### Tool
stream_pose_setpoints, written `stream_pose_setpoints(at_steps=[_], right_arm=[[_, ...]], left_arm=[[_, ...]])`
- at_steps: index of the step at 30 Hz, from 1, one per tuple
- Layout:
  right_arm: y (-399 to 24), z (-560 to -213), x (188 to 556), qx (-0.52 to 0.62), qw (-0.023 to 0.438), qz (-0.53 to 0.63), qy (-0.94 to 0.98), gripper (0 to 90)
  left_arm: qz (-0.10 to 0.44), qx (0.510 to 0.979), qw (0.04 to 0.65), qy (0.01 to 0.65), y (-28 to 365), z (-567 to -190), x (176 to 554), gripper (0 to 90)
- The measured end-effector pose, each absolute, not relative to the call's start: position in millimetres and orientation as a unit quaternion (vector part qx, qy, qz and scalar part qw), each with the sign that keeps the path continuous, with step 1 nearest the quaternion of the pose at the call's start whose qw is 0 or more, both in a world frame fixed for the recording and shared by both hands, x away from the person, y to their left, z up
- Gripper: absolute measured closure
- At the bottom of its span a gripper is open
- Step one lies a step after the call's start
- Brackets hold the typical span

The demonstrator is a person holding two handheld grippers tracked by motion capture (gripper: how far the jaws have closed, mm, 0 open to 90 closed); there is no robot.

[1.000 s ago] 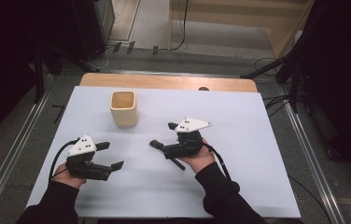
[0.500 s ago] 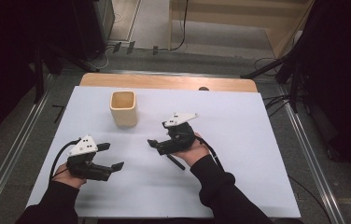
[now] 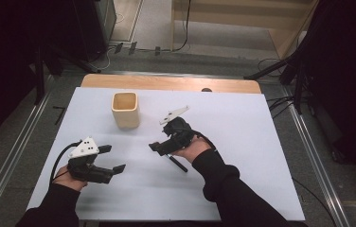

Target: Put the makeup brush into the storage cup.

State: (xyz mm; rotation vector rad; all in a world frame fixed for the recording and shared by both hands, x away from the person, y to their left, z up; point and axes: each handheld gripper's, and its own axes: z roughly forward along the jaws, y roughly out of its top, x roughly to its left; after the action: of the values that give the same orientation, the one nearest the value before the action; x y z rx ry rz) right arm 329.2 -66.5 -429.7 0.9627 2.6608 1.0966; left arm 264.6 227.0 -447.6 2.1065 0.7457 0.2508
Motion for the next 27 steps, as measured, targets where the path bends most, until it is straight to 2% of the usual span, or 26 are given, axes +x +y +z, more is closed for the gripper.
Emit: stream_pose_setpoints(at_steps=[4, 27], right_arm=[[-66, -427, 333, 0.319, 0.03, 0.345, 0.882, 17.7], [-50, -421, 345, 0.33, -0.001, 0.204, 0.922, 23.2]], left_arm=[[0.1, 0.846, 0.431, 0.298, 227, -448, 265, 14.1], [0.1, 0.845, 0.43, 0.301, 227, -448, 264, 14.1]])
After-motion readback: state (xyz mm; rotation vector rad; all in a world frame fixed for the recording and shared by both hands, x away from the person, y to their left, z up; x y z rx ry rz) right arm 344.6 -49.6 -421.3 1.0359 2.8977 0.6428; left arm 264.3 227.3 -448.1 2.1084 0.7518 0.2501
